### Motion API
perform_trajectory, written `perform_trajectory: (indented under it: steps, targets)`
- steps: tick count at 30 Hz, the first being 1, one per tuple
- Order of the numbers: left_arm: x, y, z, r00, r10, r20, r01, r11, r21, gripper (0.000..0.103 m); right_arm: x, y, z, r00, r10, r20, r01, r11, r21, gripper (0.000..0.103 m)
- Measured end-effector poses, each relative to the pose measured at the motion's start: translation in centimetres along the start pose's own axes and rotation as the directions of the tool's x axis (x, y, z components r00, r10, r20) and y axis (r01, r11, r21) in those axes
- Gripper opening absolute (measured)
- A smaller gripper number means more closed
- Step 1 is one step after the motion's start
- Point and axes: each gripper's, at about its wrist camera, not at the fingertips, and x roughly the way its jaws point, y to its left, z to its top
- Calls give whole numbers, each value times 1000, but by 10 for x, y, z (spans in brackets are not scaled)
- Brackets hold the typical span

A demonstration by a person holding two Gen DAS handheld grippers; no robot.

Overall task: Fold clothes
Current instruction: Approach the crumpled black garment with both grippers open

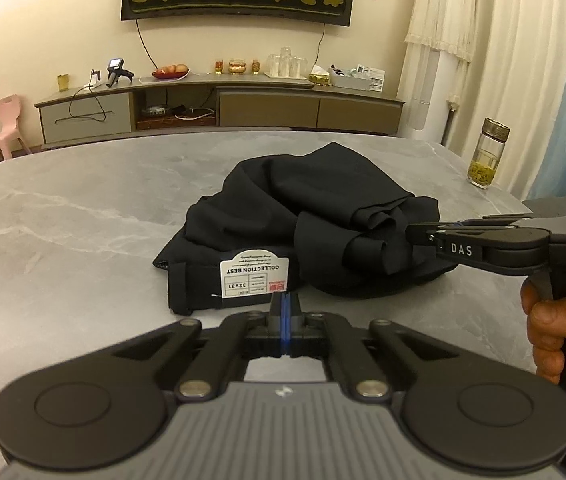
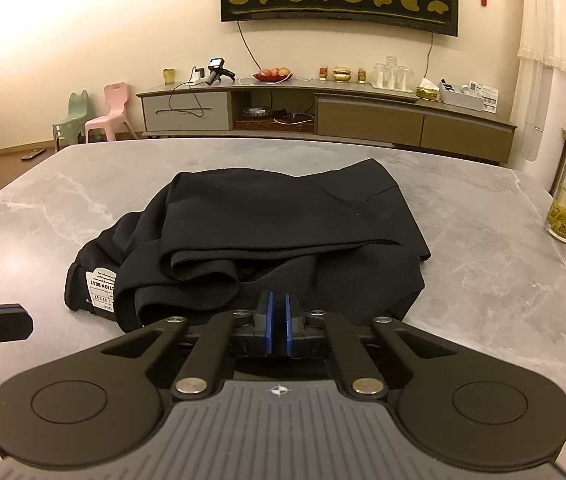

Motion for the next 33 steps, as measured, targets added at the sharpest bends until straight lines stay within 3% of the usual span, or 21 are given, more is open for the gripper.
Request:
perform_trajectory:
  steps: [1,2,3,4,5,6,9,11,17,29,33]
  targets:
    - [-1,0,1,1000,1,-2,-1,1000,-4,9,-1,-1,0,1000,-4,0,4,1000,7,11]
    - [-2,0,0,1000,4,1,-4,1000,-10,25,-1,-2,0,1000,-7,-4,7,1000,14,16]
    - [-3,0,1,1000,8,3,-8,1000,-15,37,-1,-3,0,1000,-6,-6,7,1000,19,34]
    - [-4,0,1,1000,21,12,-21,1000,-16,60,-1,-3,0,1000,-9,-4,9,1000,22,46]
    - [-6,-1,2,999,33,21,-33,999,-17,74,-2,-4,-1,1000,-10,-1,10,1000,24,63]
    - [-7,-2,2,999,42,30,-42,999,-15,77,-2,-4,-1,1000,-11,2,11,1000,26,70]
    - [-8,-5,5,999,39,34,-39,999,-6,83,-4,-6,-1,1000,-15,11,14,999,33,72]
    - [-8,-7,6,998,52,42,-52,999,0,94,-4,-8,-1,1000,-12,9,12,999,39,74]
    - [0,-9,18,997,62,38,-64,997,40,103,-4,-7,-1,1000,-15,11,15,999,37,82]
    - [72,19,45,996,68,-61,-57,984,167,103,14,-10,-3,998,-48,-43,50,998,49,87]
    - [93,31,38,997,32,-70,-21,989,147,103,22,-6,-2,997,-47,-58,50,998,48,89]
